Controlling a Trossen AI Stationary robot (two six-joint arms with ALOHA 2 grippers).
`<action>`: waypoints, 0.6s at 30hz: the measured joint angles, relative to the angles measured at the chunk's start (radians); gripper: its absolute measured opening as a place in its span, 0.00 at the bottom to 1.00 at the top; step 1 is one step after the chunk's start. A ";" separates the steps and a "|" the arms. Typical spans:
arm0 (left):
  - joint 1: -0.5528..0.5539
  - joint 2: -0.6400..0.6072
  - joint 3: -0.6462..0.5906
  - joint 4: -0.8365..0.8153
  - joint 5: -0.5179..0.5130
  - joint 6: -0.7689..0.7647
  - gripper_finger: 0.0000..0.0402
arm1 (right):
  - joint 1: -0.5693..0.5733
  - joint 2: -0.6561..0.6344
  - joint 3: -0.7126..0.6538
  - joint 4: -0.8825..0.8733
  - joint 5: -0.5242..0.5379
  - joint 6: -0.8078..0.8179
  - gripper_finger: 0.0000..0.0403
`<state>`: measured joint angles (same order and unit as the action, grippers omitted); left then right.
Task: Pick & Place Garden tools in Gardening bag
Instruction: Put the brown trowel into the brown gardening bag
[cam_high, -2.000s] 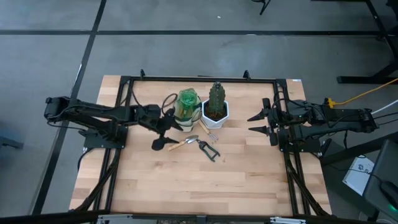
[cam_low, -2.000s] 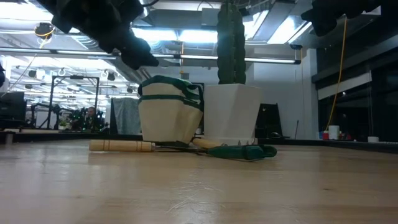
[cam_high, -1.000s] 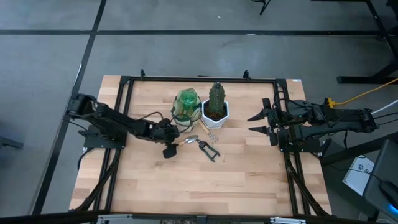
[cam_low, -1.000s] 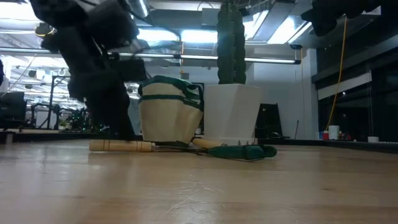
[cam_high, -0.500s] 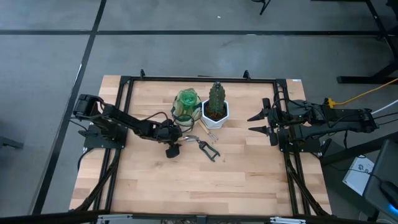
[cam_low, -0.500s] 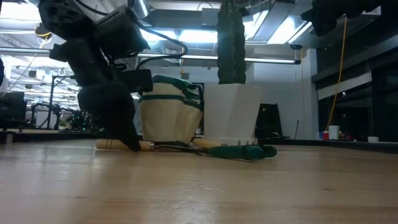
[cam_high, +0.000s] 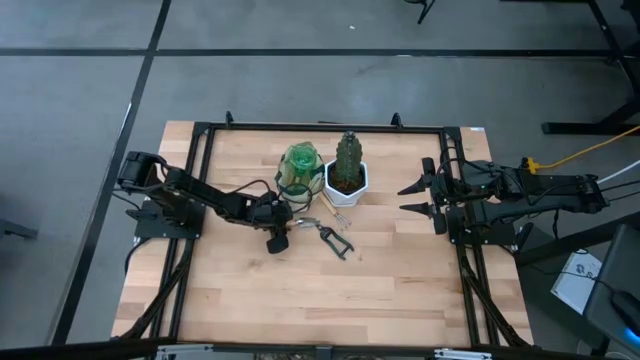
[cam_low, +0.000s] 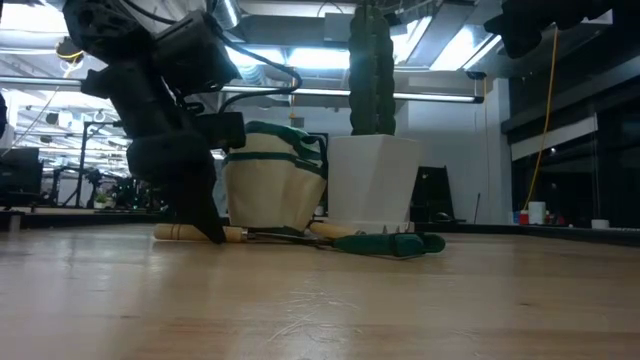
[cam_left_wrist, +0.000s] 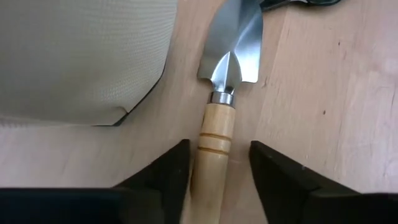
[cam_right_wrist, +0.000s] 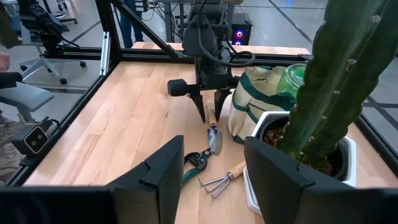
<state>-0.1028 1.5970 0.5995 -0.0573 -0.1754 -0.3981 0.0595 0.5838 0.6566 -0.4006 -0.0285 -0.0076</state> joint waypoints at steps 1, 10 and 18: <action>0.000 0.000 0.000 -0.002 0.002 -0.001 0.35 | 0.000 0.000 0.000 0.000 0.000 0.000 0.43; -0.008 -0.019 0.001 -0.041 0.047 -0.051 0.15 | 0.000 0.000 0.000 0.000 0.000 0.000 0.43; -0.073 -0.135 -0.008 -0.163 0.058 -0.097 0.15 | 0.000 0.000 0.000 0.000 0.000 0.000 0.43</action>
<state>-0.1758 1.4625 0.5913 -0.2204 -0.1174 -0.4949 0.0597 0.5835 0.6567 -0.4007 -0.0288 -0.0075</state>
